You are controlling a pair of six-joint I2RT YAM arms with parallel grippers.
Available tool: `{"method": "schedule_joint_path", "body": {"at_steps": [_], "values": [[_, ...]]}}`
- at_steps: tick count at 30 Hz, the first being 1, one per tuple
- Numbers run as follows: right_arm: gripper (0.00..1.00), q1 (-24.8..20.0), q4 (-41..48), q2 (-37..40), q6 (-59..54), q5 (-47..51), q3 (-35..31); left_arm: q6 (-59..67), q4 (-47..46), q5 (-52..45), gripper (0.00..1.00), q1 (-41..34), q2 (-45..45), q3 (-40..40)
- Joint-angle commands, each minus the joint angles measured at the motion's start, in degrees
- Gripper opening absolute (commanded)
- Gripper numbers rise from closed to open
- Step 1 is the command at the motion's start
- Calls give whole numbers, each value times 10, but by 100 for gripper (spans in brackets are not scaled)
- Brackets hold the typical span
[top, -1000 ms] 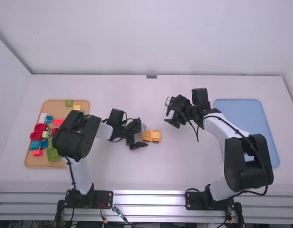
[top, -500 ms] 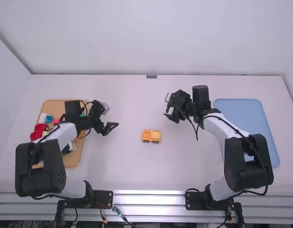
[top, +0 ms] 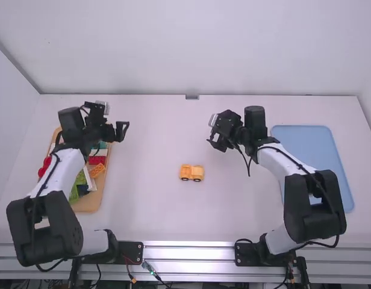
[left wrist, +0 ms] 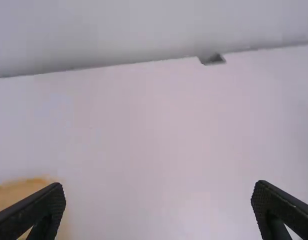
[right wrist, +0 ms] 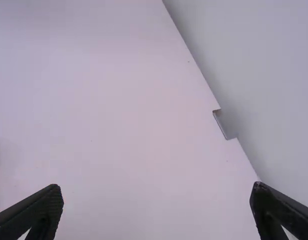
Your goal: Assemble lego blocks to make yellow taxi
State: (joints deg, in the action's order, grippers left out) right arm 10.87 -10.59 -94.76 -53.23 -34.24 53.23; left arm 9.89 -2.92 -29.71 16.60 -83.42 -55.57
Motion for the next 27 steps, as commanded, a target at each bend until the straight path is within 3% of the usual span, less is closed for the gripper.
{"method": "schedule_joint_path", "body": {"at_steps": [1,7,10,13,19,24,27], "values": [[99,0,-16,-1,47,1,4,-40,-48,89,99,-2,-31,-96],[99,0,-47,-1,89,0,4,-83,-220,199,99,0,-134,-292],[99,1,-64,-1,111,0,4,-156,-339,319,99,0,-220,-421],[99,0,-85,-1,137,0,4,-199,-427,351,99,4,-294,-515],[99,1,-94,-1,158,-3,4,-257,-520,361,99,8,-404,-612],[99,0,-86,-1,172,-1,4,-257,-519,334,99,7,-441,-624],[99,1,-83,-1,175,-2,4,-320,-513,332,99,6,-441,-614]]}}
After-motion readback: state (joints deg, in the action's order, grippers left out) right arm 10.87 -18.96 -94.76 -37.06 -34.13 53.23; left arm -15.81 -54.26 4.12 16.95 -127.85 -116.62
